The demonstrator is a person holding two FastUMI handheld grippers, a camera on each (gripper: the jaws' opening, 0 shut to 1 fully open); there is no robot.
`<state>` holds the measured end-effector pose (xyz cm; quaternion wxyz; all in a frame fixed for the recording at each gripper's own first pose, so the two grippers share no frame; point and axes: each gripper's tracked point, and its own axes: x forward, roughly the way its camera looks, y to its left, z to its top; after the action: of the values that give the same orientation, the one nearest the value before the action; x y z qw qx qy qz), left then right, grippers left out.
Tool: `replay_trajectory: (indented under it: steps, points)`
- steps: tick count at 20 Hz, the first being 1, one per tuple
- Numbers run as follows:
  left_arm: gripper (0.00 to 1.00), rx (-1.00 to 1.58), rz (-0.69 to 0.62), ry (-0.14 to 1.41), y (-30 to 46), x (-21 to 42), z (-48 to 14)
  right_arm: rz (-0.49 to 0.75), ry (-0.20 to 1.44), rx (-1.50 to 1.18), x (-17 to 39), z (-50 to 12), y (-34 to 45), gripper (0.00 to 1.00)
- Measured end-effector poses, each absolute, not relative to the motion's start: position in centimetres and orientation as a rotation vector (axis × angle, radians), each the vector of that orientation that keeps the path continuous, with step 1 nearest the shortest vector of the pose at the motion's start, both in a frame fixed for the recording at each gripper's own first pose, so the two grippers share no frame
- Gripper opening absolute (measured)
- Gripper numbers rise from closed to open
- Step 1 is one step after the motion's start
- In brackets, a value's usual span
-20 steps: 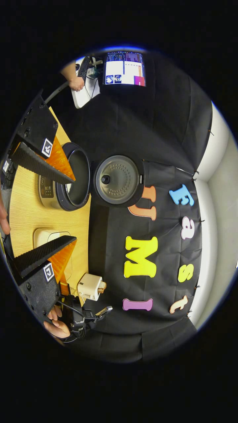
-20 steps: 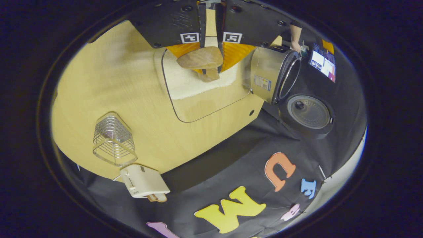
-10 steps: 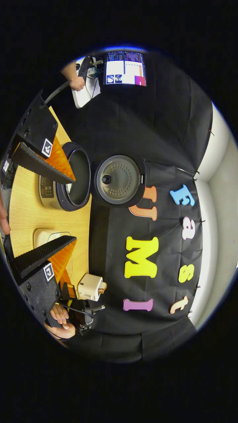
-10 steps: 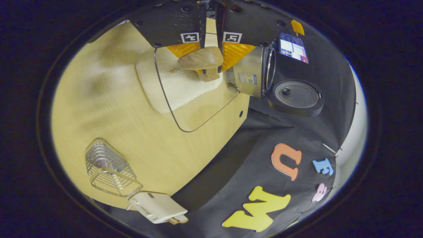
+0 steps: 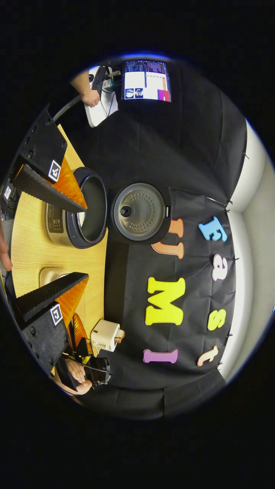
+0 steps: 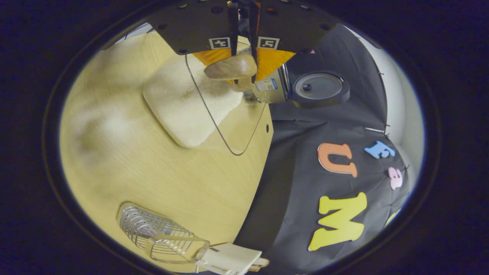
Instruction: Close the left gripper, press the button to open the rice cooker; take a wooden spoon from the chopstick holder with the right hand, scoop a spoonful of rice and pour it into the rice cooker, then put the wooden spoon back into the chopstick holder.
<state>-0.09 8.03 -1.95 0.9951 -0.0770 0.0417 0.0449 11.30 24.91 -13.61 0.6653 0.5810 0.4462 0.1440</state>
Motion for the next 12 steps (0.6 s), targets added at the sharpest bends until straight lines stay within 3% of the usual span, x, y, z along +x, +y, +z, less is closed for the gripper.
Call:
replay_trajectory:
  steps: [12]
  points:
    - [1.0,-0.149,0.104,0.088,8.7,0.0,-2.2,0.279,0.966,1.596,11.2,-11.5,21.2,0.11]
